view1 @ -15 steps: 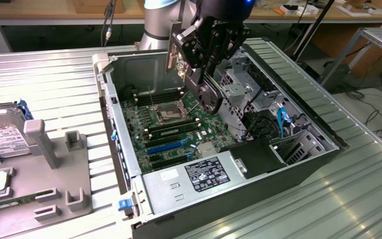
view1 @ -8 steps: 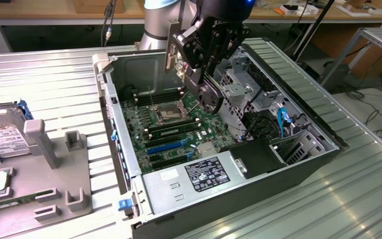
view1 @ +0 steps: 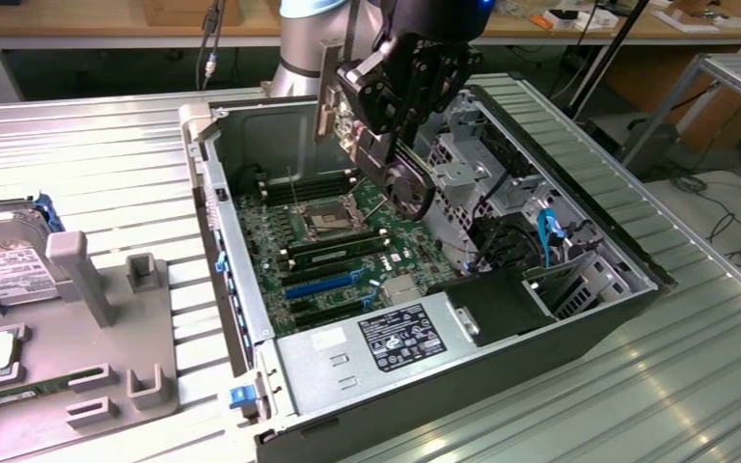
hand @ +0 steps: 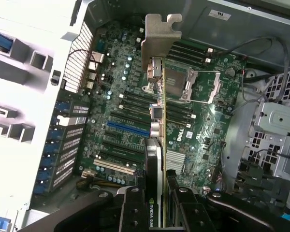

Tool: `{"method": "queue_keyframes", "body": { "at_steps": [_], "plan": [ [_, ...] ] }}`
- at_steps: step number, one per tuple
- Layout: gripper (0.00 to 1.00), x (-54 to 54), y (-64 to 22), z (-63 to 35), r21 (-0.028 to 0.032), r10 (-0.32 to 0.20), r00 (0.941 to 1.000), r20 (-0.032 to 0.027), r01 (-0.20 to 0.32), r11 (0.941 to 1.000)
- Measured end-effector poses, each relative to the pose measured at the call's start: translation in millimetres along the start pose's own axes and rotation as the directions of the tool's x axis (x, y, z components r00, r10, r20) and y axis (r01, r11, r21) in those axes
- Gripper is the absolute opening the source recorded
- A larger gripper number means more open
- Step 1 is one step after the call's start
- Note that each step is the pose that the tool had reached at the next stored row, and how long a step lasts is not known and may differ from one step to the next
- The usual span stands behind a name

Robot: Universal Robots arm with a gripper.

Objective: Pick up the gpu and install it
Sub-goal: 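Insert the gpu into the slot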

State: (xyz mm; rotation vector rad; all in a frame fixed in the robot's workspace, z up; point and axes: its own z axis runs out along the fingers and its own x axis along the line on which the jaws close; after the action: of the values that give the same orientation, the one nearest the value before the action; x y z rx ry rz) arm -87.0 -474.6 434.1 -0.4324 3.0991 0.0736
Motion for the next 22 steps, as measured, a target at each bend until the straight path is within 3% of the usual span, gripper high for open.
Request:
{"method": "queue_keyframes", "body": {
  "at_steps": [10, 22],
  "plan": [
    [0.27, 0.0, 0.0, 0.0, -0.0015, -0.076, 0.9971, -0.0034, 0.076, 0.9971],
    [0.27, 0.0, 0.0, 0.0, -0.0035, -0.158, 0.9874, -0.0068, 0.158, 0.9874]
  ]
}}
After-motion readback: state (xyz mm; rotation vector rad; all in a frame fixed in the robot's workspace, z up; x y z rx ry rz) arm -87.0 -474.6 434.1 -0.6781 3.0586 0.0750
